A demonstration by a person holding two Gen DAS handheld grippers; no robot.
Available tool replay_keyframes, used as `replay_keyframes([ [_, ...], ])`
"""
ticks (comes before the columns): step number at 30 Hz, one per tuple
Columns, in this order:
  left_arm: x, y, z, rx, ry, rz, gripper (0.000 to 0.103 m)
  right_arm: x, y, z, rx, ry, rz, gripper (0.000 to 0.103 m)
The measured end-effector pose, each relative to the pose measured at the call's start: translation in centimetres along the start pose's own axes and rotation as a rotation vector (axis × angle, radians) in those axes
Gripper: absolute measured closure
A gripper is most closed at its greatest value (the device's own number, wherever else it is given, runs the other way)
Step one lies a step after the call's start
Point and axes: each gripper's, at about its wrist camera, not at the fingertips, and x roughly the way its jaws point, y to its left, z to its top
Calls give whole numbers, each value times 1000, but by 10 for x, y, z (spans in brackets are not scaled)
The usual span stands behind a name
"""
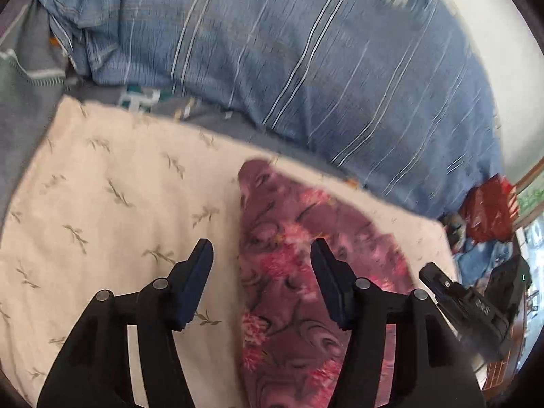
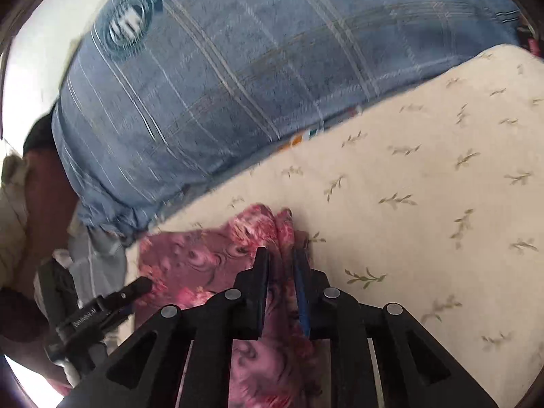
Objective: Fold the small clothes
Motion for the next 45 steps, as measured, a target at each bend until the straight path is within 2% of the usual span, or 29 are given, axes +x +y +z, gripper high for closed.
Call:
replay_keyframes([
  [1,-2,-2,0,9,3,-6,38,-8,5,-2,-29,-24,28,86],
  [3,4,-8,-5,39,35,33,38,-14,17,-12,-107,-39,33,85],
  [5,27,-14,-13,92,117,115,36,5,23,-24,-154,35,-15,85],
  [6,35,-14,-18,101,136,140,35,16,21,-29,-158,87,-52,86],
  [7,33,-14,-18,98,117,138,33,29,19,-39,-165,130,-89,88],
  [8,29,-14,-17,87,123,139,33,23,21,-42,-176,84,-88,89],
  [10,18,-12,-16,71,125,105,34,13,28,-43,-181,92,-111,87],
  [12,6,-13,-20,77,118,103,34,-4,33,-47,-172,61,-94,82],
  [15,-7,-20,-39,121,151,71,34,-29,40,-64,-198,20,-83,72],
  [17,-10,-26,-54,152,176,45,33,-37,42,-75,-229,0,-66,72],
  [19,1,-35,-65,216,211,74,31,-25,42,-87,-272,31,-98,71],
  [21,4,-41,-73,273,191,113,26,-23,43,-98,-328,2,-116,71],
  [22,2,-42,-73,284,184,120,26,-27,44,-97,-330,15,-130,71],
  [28,-24,-35,-76,248,197,43,26,-59,46,-106,-275,8,-121,65],
  [29,-27,-35,-78,261,193,47,26,-56,43,-111,-276,30,-135,61],
  [31,-20,-35,-80,279,207,68,26,-47,32,-123,-272,80,-160,58],
  [32,-15,-33,-82,283,222,80,26,-50,28,-125,-252,60,-146,56],
  [35,-19,-29,-84,235,222,76,26,-58,26,-122,-196,76,-148,55],
  [38,-42,-26,-88,166,200,55,26,-73,25,-125,-184,66,-148,53],
  [40,-53,-26,-98,144,193,31,26,-77,21,-130,-188,70,-166,45],
  [42,-59,-23,-117,131,190,39,19,-73,14,-136,-178,100,-178,38],
  [43,-57,-21,-127,126,201,45,19,-69,7,-140,-165,125,-185,38],
  [45,-43,-22,-144,143,245,57,19,-69,6,-142,-162,117,-179,37],
])
